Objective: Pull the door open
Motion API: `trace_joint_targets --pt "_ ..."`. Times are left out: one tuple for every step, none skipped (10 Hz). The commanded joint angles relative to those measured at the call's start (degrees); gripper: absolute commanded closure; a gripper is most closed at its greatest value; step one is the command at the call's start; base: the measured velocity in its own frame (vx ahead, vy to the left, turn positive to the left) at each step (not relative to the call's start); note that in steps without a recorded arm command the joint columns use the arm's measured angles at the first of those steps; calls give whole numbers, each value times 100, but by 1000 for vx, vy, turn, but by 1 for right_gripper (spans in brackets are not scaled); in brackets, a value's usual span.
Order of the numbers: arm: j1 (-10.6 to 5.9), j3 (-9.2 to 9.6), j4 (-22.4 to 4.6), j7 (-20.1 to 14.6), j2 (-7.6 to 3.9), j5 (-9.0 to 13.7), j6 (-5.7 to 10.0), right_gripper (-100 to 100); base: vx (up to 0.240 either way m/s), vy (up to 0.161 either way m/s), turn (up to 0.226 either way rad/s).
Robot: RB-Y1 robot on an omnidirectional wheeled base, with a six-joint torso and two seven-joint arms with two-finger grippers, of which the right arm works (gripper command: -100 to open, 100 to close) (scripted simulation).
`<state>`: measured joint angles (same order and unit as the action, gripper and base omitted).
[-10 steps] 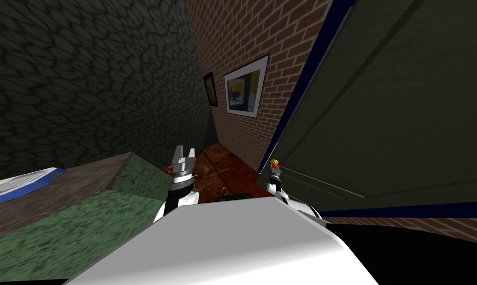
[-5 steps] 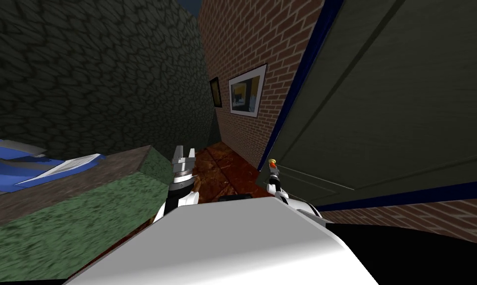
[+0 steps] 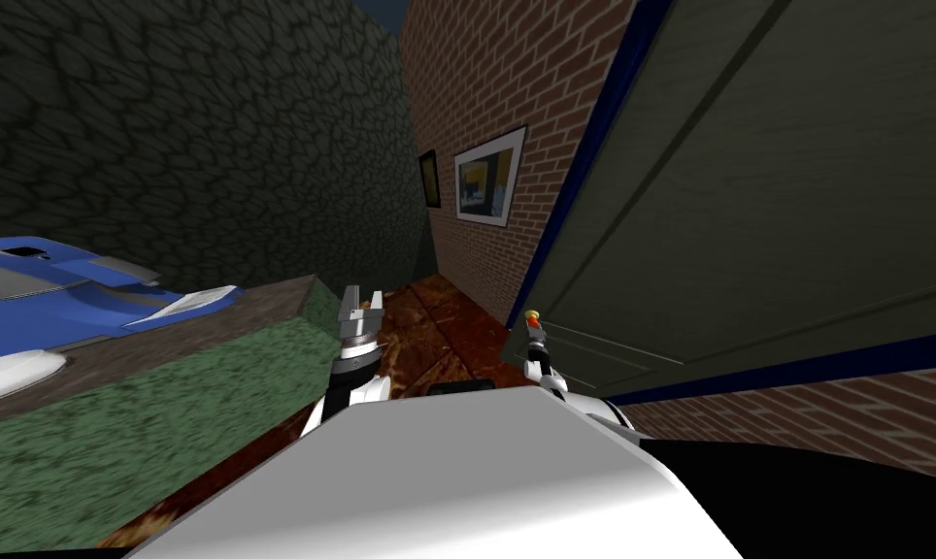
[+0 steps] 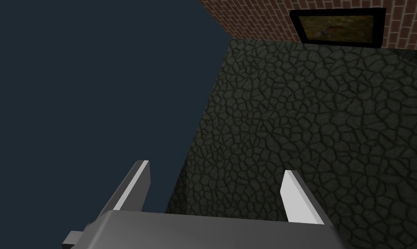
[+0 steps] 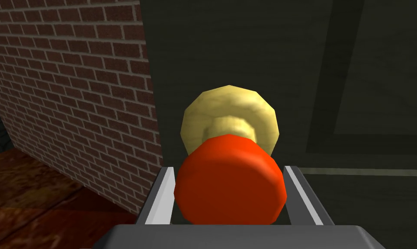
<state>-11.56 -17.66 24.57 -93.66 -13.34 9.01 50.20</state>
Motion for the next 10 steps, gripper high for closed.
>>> trace_joint_targets --pt "-59 50 -191 -67 -28 -41 93 100 -165 -19 40" --pt "-44 164 -180 -189 -57 -136 114 100 -180 -19 83" --pt "-37 219 -175 -249 -71 -183 124 100 -229 -12 90" --pt "-30 271 -170 -304 -84 -226 134 100 -231 5 65" --pt "-22 335 -164 -373 -101 -280 146 100 -224 -10 64" --pt "-16 376 -161 -417 -111 -315 154 100 -214 -20 60" --pt "22 349 -85 -375 -92 -292 104 100 -94 -5 24" --pt "55 451 -71 -479 -103 -382 115 100 -147 -10 54" --pt "63 499 -65 -533 -118 -426 133 100 -214 -9 63" --pt "72 553 -57 -595 -135 -476 153 100 -205 -24 54"
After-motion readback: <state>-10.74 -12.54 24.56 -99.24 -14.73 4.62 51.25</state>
